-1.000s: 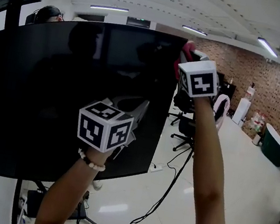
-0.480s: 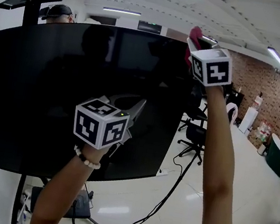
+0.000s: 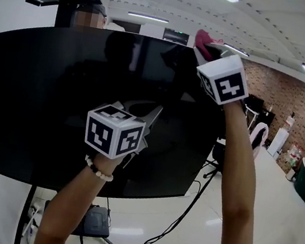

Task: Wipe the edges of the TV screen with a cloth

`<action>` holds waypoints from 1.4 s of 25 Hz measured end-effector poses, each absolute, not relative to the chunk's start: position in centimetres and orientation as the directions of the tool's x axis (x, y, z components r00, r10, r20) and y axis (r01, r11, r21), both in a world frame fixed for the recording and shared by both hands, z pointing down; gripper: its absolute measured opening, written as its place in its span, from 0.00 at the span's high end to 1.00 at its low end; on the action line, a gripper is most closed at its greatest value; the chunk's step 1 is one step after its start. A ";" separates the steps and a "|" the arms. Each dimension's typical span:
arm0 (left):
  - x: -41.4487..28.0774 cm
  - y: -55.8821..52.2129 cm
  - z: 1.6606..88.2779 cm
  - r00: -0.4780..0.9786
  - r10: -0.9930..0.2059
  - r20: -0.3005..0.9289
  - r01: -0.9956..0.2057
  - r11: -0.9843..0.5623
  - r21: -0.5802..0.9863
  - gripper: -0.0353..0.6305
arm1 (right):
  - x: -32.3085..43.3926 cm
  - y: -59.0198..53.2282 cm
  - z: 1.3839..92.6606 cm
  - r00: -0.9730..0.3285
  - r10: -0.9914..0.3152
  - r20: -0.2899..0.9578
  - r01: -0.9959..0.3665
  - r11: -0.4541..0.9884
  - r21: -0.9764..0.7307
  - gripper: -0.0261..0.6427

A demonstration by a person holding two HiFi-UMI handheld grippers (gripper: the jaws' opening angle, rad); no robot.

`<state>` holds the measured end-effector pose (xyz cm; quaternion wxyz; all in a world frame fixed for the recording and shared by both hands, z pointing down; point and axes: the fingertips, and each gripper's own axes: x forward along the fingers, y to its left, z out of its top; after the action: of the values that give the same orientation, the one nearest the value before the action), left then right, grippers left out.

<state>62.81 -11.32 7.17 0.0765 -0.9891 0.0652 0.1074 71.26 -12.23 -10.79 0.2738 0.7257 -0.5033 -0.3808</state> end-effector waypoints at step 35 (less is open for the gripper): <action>27.3 -25.5 5.1 0.854 -0.454 -0.255 -0.505 -0.841 -0.193 0.96 | 29.4 -30.4 -6.4 -0.042 -0.999 -0.013 -0.400 0.005 0.916 0.87</action>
<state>27.31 -25.48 5.13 0.1273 -0.9543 0.2512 0.1002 29.42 -30.39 -6.45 0.3752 0.5817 -0.6014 -0.3990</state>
